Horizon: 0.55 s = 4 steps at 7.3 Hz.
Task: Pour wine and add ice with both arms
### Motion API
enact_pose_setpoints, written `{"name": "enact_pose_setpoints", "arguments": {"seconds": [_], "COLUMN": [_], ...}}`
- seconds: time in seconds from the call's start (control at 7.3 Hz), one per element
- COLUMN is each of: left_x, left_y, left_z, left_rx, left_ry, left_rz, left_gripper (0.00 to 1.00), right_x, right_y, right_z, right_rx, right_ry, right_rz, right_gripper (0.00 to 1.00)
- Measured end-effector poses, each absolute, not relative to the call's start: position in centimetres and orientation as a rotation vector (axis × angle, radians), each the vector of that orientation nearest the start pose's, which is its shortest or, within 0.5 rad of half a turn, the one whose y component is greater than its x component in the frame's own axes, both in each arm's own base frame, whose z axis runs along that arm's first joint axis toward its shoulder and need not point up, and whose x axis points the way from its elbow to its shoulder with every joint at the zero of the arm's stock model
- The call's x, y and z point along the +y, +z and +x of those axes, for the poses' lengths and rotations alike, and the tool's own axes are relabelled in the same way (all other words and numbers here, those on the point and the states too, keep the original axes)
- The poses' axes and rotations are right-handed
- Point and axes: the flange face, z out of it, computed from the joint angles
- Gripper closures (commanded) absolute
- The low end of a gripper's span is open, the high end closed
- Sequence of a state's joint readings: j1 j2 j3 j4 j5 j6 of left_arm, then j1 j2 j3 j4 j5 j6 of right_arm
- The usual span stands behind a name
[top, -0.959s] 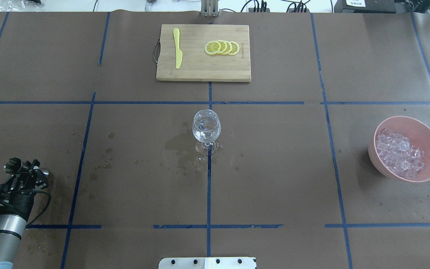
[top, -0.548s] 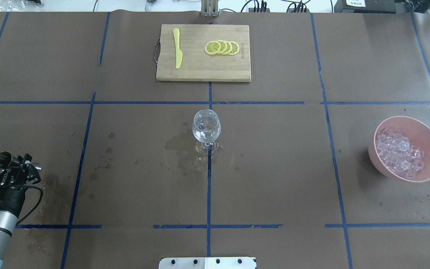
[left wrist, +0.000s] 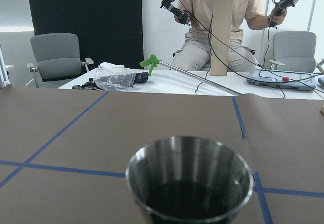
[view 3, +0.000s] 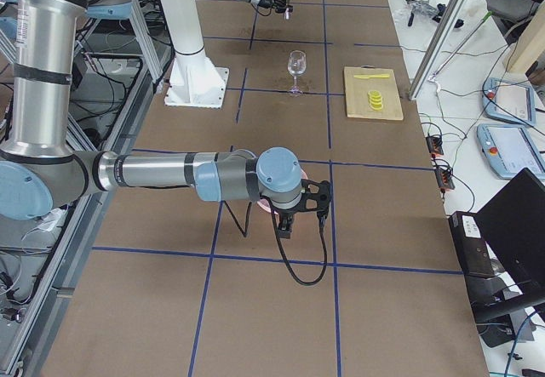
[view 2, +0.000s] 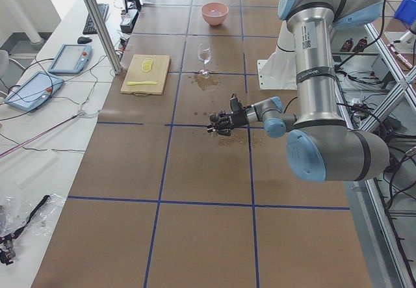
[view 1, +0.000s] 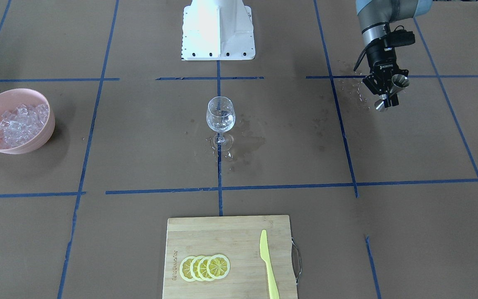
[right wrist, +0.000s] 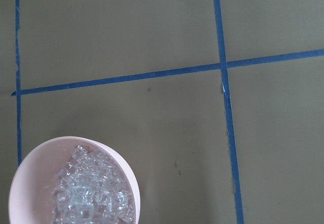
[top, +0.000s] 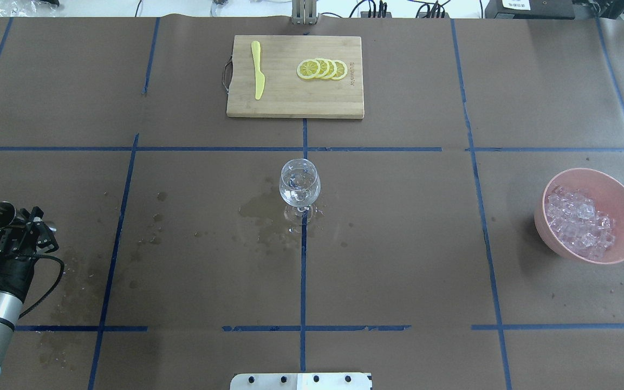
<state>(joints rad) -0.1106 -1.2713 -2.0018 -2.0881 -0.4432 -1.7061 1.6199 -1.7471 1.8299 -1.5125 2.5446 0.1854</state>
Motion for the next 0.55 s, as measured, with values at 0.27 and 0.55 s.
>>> {"name": "enact_pose_setpoints", "arguments": {"seconds": [0.27,0.55], "left_x": [-27.1,-27.7], "left_y": [43.5,37.4], "left_z": [37.2,40.1], "left_rx": [0.713,0.773], "left_ry": [-0.595,-0.562], "left_rz": [1.101,1.128], "left_gripper": [1.00,1.00], "right_x": [-42.0,-42.0], "right_y": [59.0,59.3], "right_z": [7.2,7.2], "right_rx": [-0.980,-0.979], "right_ry": [0.147,0.150], "right_rz": [0.062,0.058], "right_gripper": [0.00,0.00]}}
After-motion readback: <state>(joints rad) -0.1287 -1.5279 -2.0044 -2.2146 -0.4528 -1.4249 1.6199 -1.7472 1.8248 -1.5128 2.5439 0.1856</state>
